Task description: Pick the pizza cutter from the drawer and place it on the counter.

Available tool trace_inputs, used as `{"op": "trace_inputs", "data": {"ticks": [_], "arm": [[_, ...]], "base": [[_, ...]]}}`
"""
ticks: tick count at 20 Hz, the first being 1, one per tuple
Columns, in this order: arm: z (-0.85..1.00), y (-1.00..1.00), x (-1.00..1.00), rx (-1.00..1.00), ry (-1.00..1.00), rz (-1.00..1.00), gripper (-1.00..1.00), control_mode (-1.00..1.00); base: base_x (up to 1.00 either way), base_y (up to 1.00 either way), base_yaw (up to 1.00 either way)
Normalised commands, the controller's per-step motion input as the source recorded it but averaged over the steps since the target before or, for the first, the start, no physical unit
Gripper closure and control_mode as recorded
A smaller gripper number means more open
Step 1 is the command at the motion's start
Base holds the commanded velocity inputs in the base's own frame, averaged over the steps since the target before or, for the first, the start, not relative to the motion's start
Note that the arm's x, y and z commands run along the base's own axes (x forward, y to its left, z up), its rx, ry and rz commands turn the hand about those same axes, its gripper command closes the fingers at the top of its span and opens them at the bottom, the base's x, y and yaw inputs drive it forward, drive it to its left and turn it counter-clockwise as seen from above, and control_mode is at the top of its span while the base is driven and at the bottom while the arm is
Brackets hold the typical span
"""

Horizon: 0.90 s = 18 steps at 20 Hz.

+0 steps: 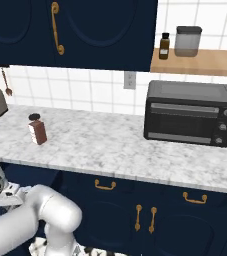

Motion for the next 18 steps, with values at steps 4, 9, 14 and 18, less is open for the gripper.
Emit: {"op": "trace_inputs", "data": {"ticks": [4, 9, 14, 18], "arm": [[1.0, 0.0, -0.79, 0.01, 0.12, 0.09, 1.0, -1.0], [1.0, 0.0, -0.38, 0.0, -0.03, 0.16, 1.0, -1.0], [1.0, -0.06, -0.03, 0.0, -0.12, 0.14, 1.0, -1.0], [1.0, -0.18, 0.26, 0.02, -0.03, 0.1, 1.0, -1.0]], "base": [[0.0, 0.0, 0.0], [0.0, 0.0, 0.0], [0.0, 0.0, 0.0], [0.0, 0.0, 0.0]]}}
